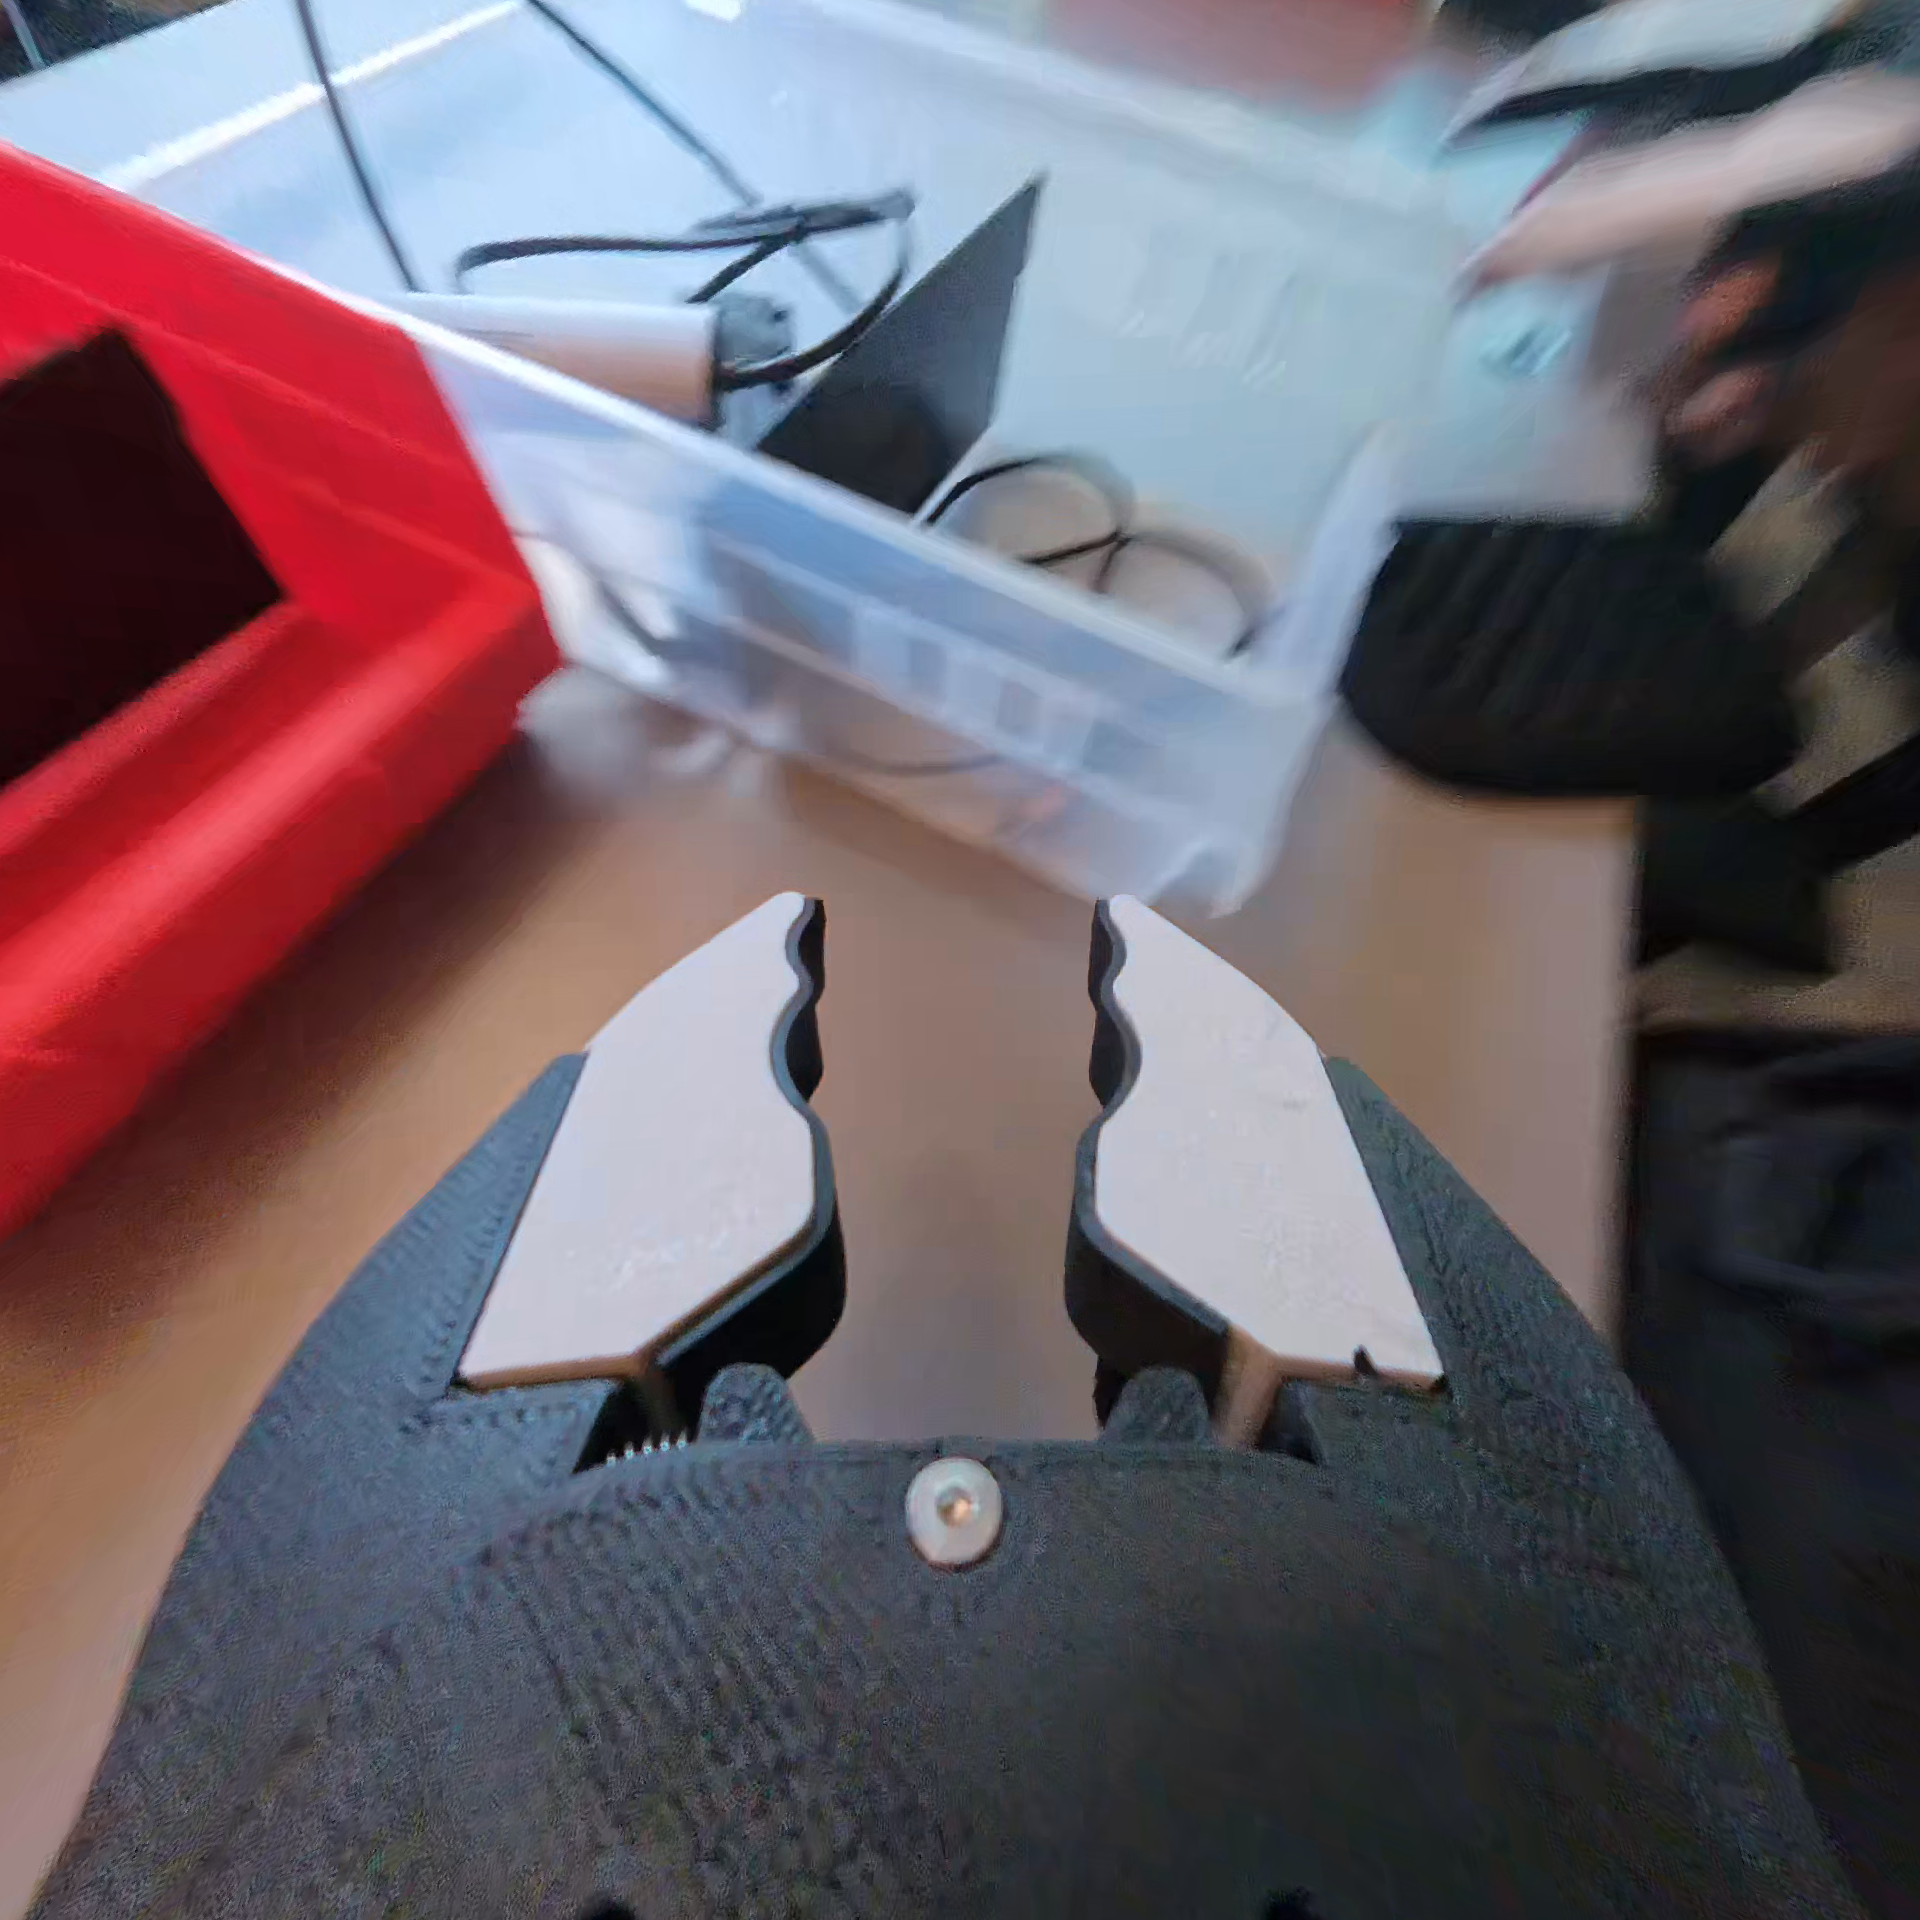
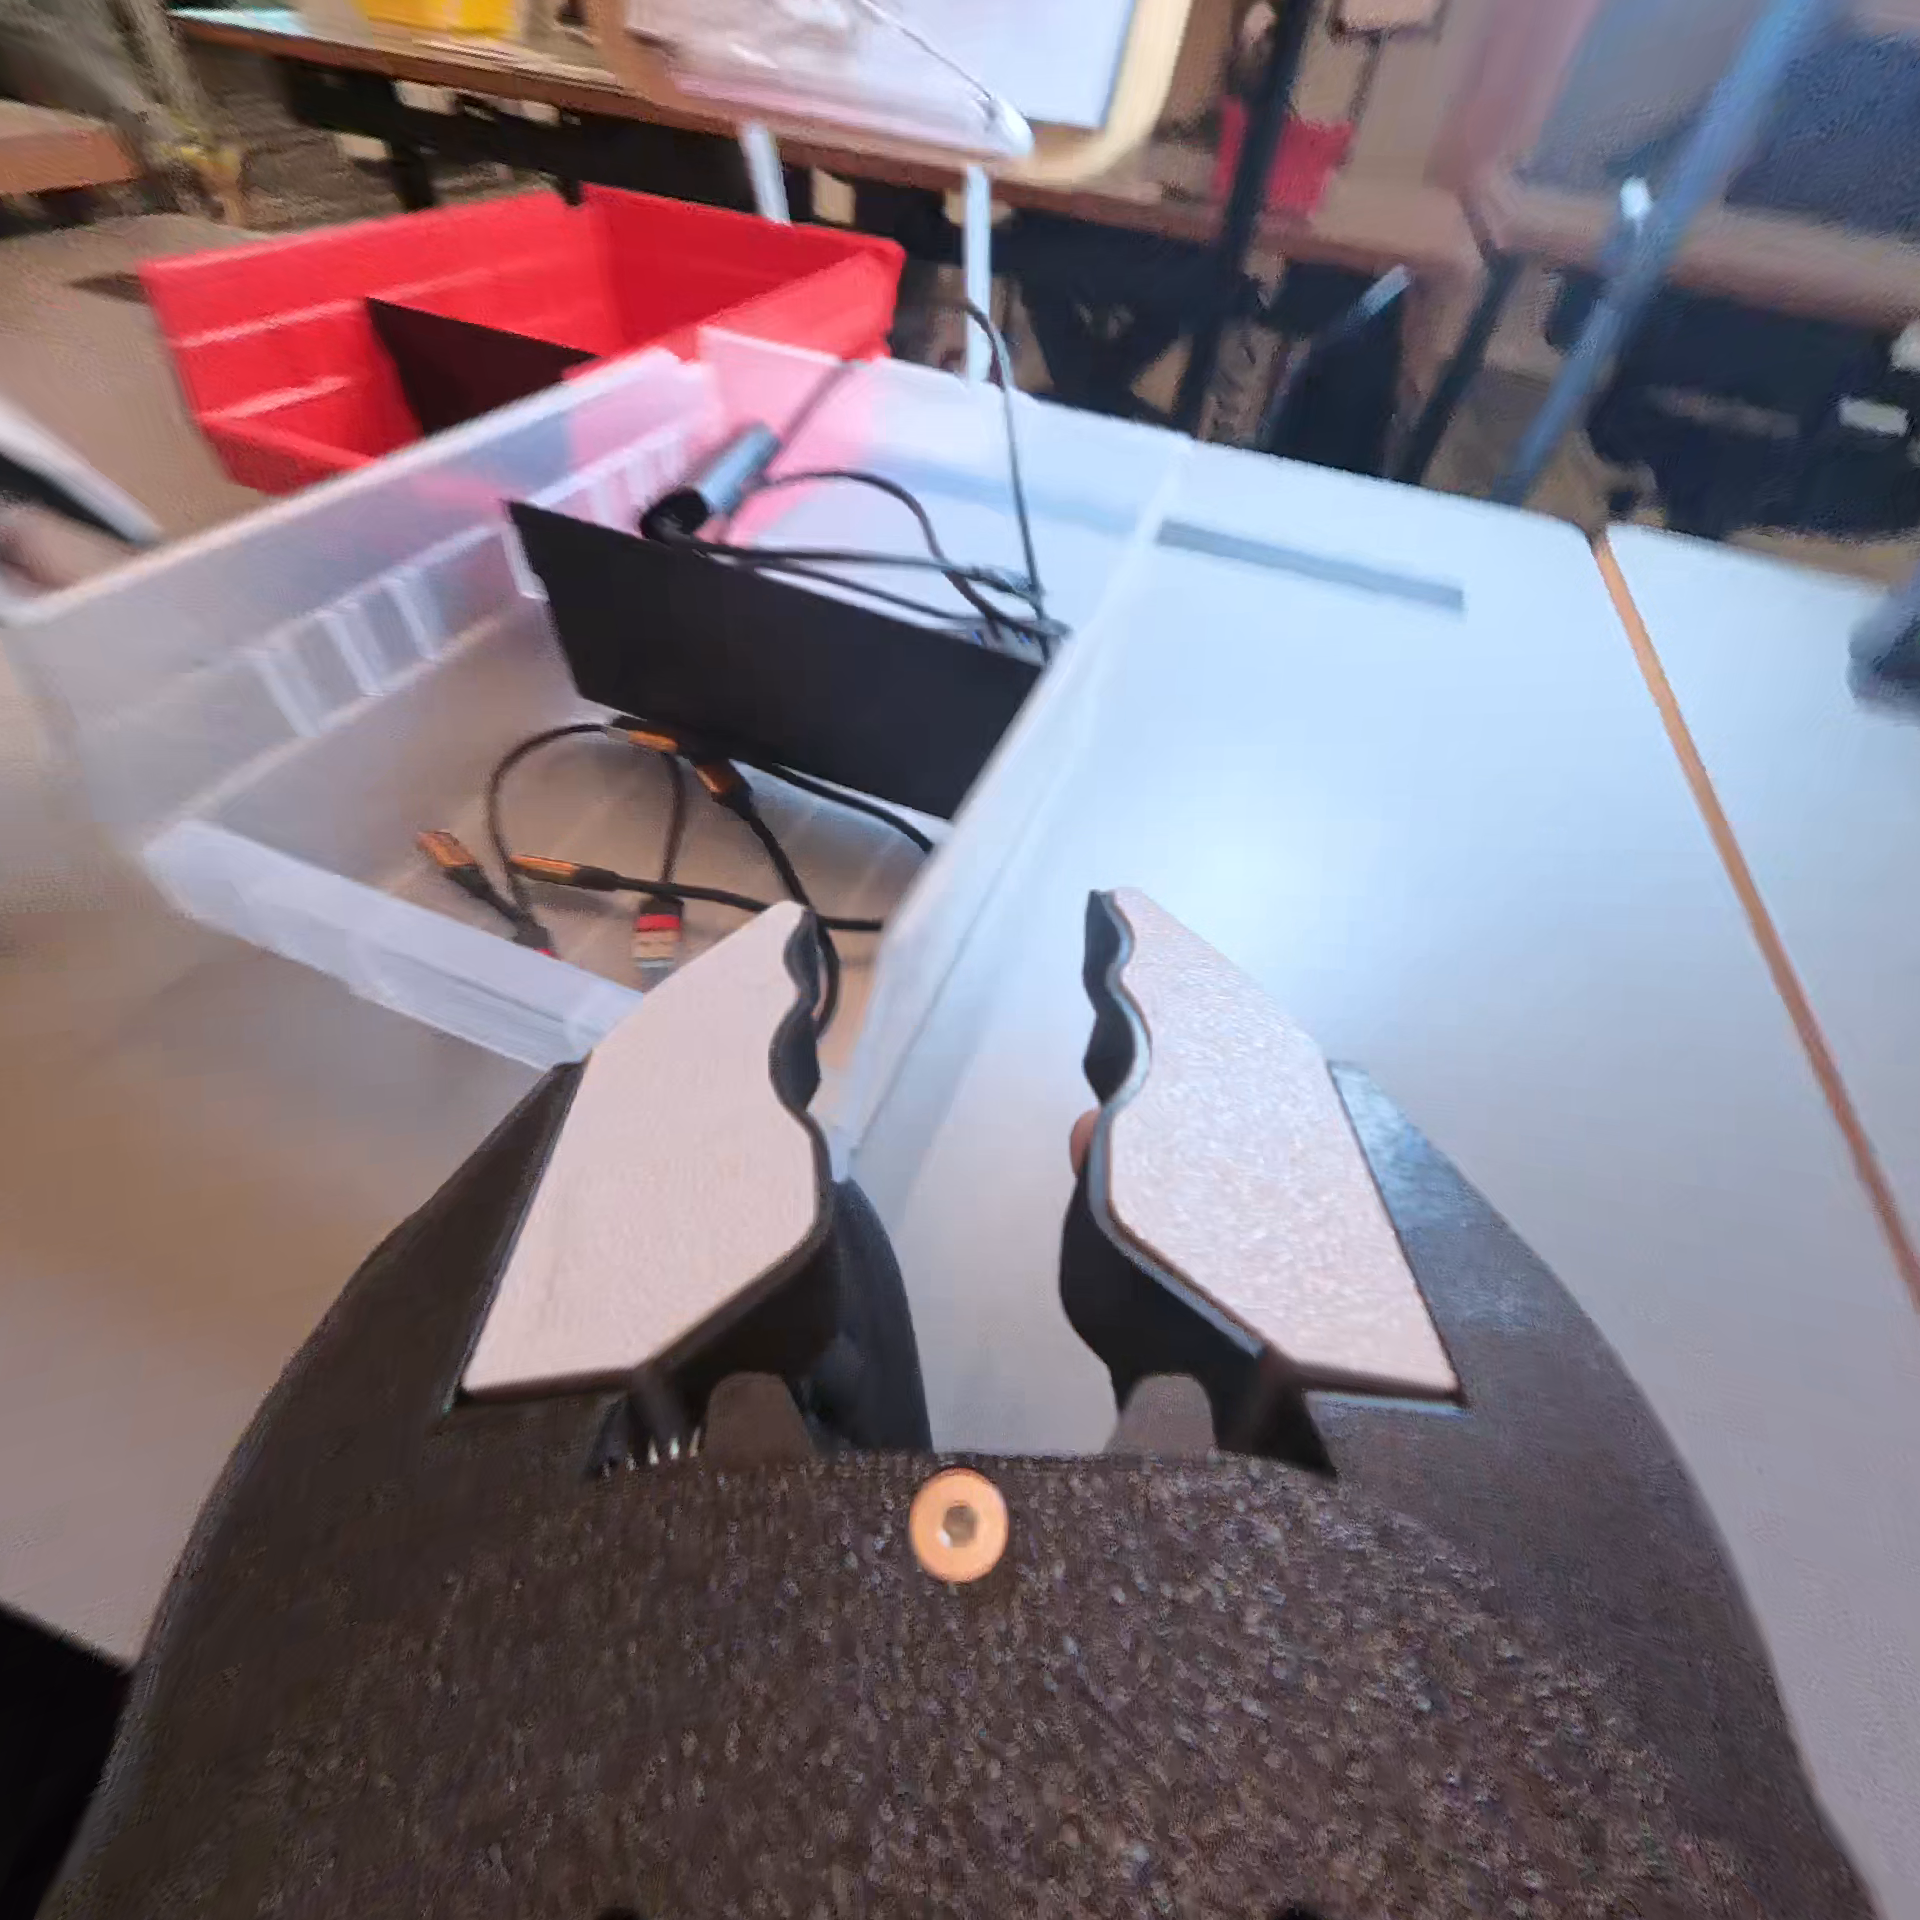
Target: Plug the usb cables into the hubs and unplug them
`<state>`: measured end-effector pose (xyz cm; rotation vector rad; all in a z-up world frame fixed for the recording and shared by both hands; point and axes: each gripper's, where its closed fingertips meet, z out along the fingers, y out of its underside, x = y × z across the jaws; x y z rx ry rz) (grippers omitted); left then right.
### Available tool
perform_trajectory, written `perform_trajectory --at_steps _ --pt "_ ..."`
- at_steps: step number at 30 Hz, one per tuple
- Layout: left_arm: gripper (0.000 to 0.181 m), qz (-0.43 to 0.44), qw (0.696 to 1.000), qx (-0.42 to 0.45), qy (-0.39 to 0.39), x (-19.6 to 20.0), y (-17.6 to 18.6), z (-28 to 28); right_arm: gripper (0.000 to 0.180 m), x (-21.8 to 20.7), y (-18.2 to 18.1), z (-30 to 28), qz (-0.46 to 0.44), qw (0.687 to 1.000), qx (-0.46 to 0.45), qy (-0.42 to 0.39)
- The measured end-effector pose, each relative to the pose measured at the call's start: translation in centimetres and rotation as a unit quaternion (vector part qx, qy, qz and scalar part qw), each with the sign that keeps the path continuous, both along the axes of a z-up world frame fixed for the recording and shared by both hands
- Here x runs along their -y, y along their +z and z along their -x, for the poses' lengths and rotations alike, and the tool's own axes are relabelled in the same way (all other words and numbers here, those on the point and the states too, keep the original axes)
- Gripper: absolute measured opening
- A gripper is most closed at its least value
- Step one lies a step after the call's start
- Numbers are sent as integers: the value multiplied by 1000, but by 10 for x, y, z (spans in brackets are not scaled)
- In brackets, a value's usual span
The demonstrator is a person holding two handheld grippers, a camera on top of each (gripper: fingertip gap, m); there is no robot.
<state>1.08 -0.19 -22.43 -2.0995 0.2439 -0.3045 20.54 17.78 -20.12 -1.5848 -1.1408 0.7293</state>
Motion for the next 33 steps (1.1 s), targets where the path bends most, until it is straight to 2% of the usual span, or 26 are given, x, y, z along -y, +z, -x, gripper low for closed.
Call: perform_trajectory --at_steps 3,5,7,8,9,12,16,21,26,29,33 --pt "49 -60 992 96 51 -2 11 -47 56 -9 -26 9 44 999 9 -27" --pt "50 -99 986 92 100 -16 6 -56 57 -15 -33 17 32 998 42 -45" --pt "52 -95 985 88 115 -34 -7 -64 53 -14 -33 30 21 998 54 -38" --pt "50 -78 986 68 127 -42 -17 -62 47 -10 -33 38 33 998 50 -24" --pt "50 -71 987 37 142 -50 -24 -57 31 -9 -31 43 41 998 37 -20" --pt "42 -63 982 -17 176 -59 -27 -47 13 -15 -28 42 28 998 29 -55" --pt "31 -65 979 -67 182 -52 -23 -42 14 3 -15 34 2 998 4 -64" --pt "25 -130 968 -107 184 -32 19 -47 15 36 36 16 -51 994 -60 -71" --pt "22 -202 945 -146 214 9 95 -43 18 77 110 20 -93 988 -120 -28" --pt "19 -235 920 -166 266 49 134 -14 21 110 141 53 -97 982 -158 20" --pt "16 -246 886 -186 347 116 162 43 22 159 163 127 -86 975 -181 98"
